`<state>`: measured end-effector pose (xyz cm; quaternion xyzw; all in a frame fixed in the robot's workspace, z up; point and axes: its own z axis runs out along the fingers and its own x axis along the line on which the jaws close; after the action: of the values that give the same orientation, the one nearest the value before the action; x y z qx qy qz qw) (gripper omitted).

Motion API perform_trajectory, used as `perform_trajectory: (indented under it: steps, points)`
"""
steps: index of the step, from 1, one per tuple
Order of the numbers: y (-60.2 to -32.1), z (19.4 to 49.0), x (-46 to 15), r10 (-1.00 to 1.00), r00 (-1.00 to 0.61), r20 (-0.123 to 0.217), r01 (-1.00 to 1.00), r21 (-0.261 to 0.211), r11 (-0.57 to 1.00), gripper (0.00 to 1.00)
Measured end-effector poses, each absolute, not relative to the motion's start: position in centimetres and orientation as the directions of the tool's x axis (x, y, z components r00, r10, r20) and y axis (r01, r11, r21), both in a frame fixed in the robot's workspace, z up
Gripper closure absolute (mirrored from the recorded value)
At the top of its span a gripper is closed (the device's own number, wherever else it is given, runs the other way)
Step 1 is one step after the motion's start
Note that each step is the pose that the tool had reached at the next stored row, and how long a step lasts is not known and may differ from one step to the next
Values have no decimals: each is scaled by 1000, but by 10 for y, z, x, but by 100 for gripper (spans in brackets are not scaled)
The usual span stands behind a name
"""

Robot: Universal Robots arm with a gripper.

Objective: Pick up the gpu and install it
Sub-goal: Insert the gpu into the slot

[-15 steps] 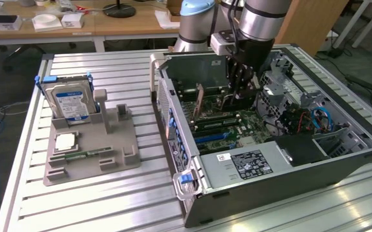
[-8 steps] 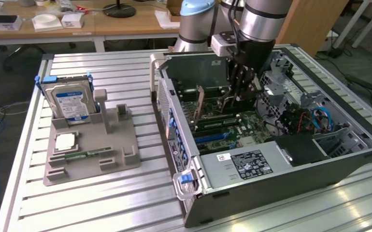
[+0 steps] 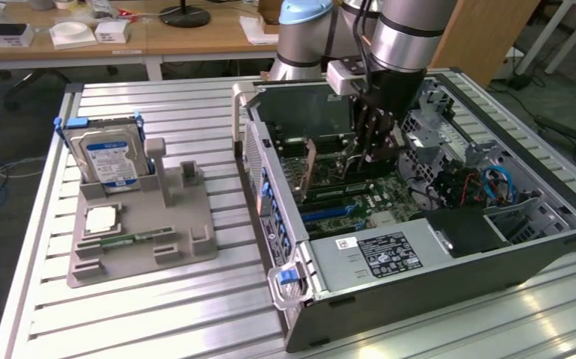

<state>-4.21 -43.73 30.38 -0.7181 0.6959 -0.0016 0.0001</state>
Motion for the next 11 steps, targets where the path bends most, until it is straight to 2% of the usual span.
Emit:
perform_trajectory:
  steps: [11]
  points:
    - [-440,294,-46,-1000,-8,1,-1000,-7,8,74]
